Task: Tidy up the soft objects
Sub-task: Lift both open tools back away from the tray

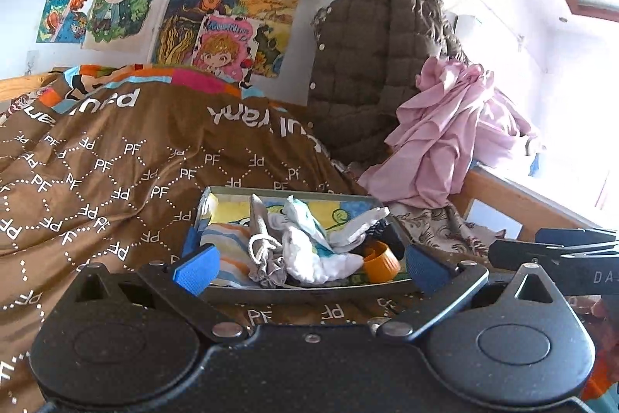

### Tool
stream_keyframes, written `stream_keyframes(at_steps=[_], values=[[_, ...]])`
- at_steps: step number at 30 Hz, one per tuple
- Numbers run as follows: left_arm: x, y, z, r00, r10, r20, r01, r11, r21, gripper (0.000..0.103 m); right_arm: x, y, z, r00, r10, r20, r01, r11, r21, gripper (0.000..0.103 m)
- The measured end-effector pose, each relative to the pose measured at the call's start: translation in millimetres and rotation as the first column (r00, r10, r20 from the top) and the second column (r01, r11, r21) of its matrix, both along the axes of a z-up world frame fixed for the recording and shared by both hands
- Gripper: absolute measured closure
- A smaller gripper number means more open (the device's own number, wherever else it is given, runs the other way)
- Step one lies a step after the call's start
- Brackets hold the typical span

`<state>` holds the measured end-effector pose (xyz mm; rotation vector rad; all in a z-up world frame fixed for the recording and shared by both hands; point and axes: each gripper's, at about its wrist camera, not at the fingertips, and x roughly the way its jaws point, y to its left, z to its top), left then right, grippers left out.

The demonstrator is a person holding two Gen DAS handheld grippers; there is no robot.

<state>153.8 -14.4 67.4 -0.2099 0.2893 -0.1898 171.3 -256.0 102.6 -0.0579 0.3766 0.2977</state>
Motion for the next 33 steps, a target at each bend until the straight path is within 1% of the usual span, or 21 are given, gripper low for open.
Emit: stream_keyframes(at_steps=[4, 8, 16, 23, 30, 33], values=[[-13, -2, -1, 1.0, 0.001, 0.014, -0.001, 1.0, -0.007, 0.001, -13, 0, -1, 1.0, -0.006, 0.01, 0.006, 1.0, -0.002, 0.0], [-20, -2, 0, 1.0, 0.004, 0.017, -0.003, 1.0, -0.013, 0.001, -20, 0, -4, 1.0, -0.008, 0.001, 0.008, 1.0, -0.006, 0.0], [-31, 0, -5, 1.0, 0.014, 0.007, -0.014, 1.0, -0.013, 0.001, -31, -1, -10, 1.0, -0.015, -0.006, 0.015, 1.0, 0.0, 0.0], [-38, 3, -9, 1.0, 0.028, -0.003, -0.028, 1.0, -0.007, 0.001, -37, -6, -16, 0.999, -0.035, -0.014, 0.035, 0.999, 0.018, 0.0], [-50, 3, -15, 1.0, 0.023, 0.0, -0.023, 1.0, 0.01, 0.001, -44, -10, -26, 0.998, -0.062, -0.032, 0.064, 0.997, 0.05, 0.0], [-55, 3, -19, 1.0, 0.025, -0.006, -0.025, 1.0, 0.016, 0.001, -52, -11, -30, 0.997, -0.076, -0.024, 0.077, 0.995, 0.055, 0.0]])
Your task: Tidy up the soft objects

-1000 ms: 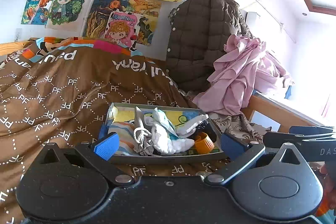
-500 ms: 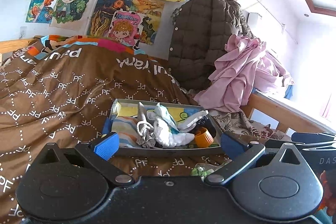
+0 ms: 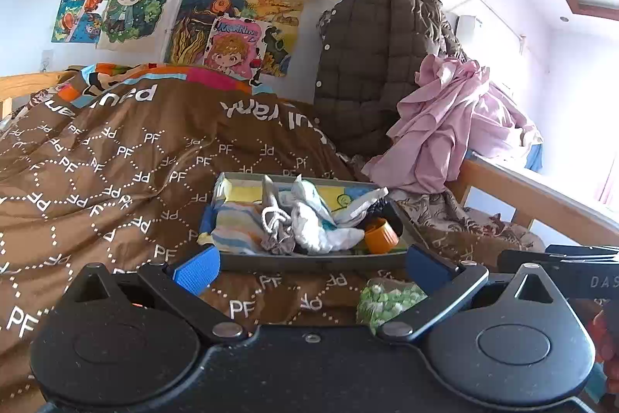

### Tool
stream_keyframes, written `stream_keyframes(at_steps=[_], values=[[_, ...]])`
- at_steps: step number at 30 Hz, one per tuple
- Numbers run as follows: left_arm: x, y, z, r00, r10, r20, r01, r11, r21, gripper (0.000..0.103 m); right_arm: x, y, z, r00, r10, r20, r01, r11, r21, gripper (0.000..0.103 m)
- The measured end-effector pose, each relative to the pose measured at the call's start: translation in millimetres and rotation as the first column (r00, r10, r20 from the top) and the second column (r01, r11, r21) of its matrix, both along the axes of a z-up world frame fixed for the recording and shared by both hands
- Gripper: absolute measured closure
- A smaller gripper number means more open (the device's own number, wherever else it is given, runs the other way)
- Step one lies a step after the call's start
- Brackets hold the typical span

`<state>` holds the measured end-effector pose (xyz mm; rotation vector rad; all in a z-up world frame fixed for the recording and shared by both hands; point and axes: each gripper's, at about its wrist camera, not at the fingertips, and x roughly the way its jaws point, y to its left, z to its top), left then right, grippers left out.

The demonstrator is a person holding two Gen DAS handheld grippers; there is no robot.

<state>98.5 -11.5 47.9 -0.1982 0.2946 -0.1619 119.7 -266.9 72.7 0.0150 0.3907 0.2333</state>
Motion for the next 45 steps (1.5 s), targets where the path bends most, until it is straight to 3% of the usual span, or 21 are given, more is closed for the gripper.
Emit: stream_keyframes(at_steps=[15, 22, 35, 45], values=[[-30, -1, -21, 0.997, 0.048, -0.068, -0.052, 0.997, -0.049, 0.001, -50, 2, -22, 0.997, -0.065, 0.04, 0.065, 0.998, 0.004, 0.0], [-49, -4, -32, 0.987, 0.111, -0.116, -0.116, 0.992, -0.04, 0.001, -66, -3, -35, 0.997, -0.08, 0.016, 0.079, 0.996, 0.028, 0.0], [-81, -16, -32, 0.991, 0.124, -0.056, -0.123, 0.992, 0.023, 0.001, -93, -10, -43, 0.987, -0.162, 0.001, 0.162, 0.986, 0.04, 0.0], [-88, -12, -46, 0.981, 0.164, -0.105, -0.161, 0.986, 0.03, 0.001, -100, -16, -53, 0.981, -0.186, -0.05, 0.189, 0.979, 0.074, 0.0]])
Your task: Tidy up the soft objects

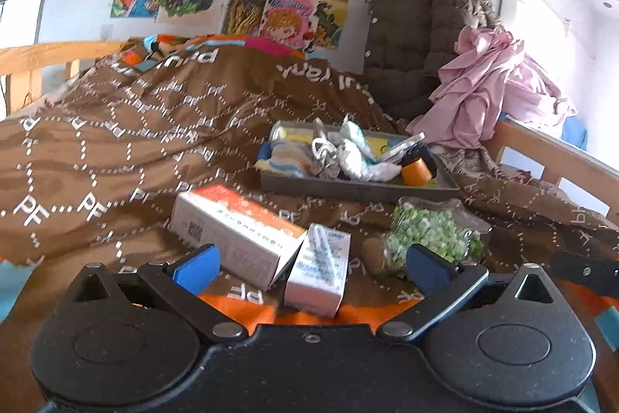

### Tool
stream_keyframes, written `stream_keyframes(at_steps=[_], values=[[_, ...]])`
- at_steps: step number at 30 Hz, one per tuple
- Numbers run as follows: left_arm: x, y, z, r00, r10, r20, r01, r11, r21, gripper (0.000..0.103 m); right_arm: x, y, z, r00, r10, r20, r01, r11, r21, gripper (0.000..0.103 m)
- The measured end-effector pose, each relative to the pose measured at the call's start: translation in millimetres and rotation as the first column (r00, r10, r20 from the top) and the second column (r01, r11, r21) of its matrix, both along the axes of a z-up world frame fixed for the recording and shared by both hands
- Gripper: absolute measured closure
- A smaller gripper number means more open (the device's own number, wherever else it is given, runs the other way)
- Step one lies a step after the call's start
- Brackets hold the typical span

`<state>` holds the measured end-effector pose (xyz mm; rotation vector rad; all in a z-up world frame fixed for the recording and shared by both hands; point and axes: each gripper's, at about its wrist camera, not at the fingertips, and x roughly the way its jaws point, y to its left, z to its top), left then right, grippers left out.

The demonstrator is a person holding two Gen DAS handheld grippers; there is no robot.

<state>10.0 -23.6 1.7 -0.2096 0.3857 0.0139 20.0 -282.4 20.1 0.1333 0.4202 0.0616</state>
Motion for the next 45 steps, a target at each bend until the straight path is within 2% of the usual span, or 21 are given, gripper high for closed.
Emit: stream_keyframes(at_steps=[6, 10, 18, 28, 31, 41, 45], values=[[-3, 2, -4, 1.0, 0.014, -0.018, -0.014, 1.0, 0.015, 0.001, 0, 4, -5, 1.0, 0.009, -0.025, -0.01, 1.0, -0.022, 0.0], [-6, 1, -4, 0.999, 0.034, -0.005, -0.034, 0.999, 0.035, 0.001, -1, 8, -5, 1.0, 0.021, -0.016, -0.022, 0.999, -0.029, 0.0], [-7, 6, -5, 0.996, 0.078, -0.033, -0.076, 0.996, 0.045, 0.001, 0, 10, -8, 1.0, 0.017, -0.012, -0.017, 0.999, -0.037, 0.0], [-9, 3, -6, 0.998, 0.062, -0.024, -0.059, 0.994, 0.089, 0.001, 4, 16, -14, 0.999, 0.044, -0.033, -0.045, 0.998, -0.041, 0.0], [-8, 2, -8, 0.998, 0.057, -0.031, -0.054, 0.994, 0.097, 0.001, 8, 21, -20, 0.998, 0.043, -0.048, -0.046, 0.996, -0.076, 0.0], [-7, -1, -15, 0.996, 0.088, -0.005, -0.085, 0.98, 0.182, 0.001, 17, 24, -35, 0.996, 0.026, -0.083, -0.032, 0.997, -0.068, 0.0], [-5, 0, -19, 0.997, 0.073, -0.02, -0.068, 0.982, 0.177, 0.001, 18, 27, -38, 0.996, 0.034, -0.079, -0.04, 0.997, -0.073, 0.0]])
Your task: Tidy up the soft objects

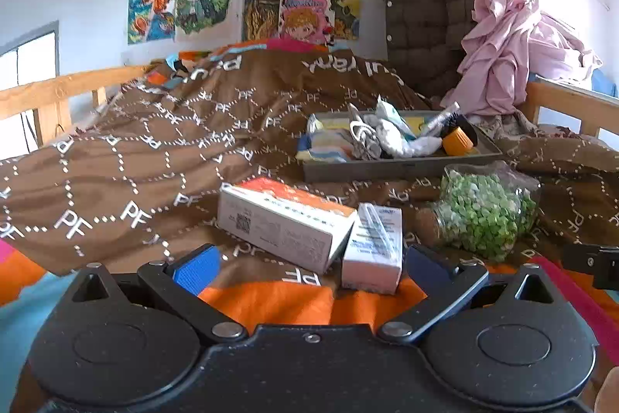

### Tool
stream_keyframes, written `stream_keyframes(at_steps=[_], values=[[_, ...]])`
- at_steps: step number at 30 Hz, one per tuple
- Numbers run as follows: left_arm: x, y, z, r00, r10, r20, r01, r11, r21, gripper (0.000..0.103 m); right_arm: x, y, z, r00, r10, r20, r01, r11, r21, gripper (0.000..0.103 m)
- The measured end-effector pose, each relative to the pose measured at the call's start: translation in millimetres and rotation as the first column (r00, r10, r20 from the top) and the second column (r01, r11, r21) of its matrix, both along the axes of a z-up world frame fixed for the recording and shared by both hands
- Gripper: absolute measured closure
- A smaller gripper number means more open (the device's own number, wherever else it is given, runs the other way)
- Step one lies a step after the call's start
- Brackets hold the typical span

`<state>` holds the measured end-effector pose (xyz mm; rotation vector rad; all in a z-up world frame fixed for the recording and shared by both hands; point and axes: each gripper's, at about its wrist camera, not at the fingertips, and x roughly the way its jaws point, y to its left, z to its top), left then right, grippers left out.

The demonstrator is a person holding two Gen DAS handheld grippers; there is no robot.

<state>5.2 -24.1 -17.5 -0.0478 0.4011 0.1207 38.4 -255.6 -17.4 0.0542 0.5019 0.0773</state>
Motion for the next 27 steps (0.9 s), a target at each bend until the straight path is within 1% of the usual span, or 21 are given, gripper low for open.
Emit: stream_keyframes(at_steps=[2, 10, 17, 27], values=[[1, 1, -3, 1.0, -0.008, -0.013, 0.008, 1.0, -0.021, 0.001, 1, 2, -1, 1.0, 0.004, 0.003, -0.004, 1.0, -0.008, 0.0], [1, 4, -11, 0.999, -0.011, -0.043, 0.01, 0.999, -0.037, 0.001, 9, 4, -7, 1.0, 0.016, -0.012, -0.016, 1.0, 0.004, 0.0], [0, 6, -11, 0.999, -0.01, -0.045, 0.008, 0.999, -0.042, 0.001, 9, 7, -7, 0.999, 0.035, -0.012, -0.035, 0.999, 0.0, 0.0], [-1, 7, -11, 0.998, -0.017, -0.056, 0.014, 0.998, -0.055, 0.001, 9, 6, -7, 0.999, 0.025, -0.021, -0.025, 1.0, -0.003, 0.0]])
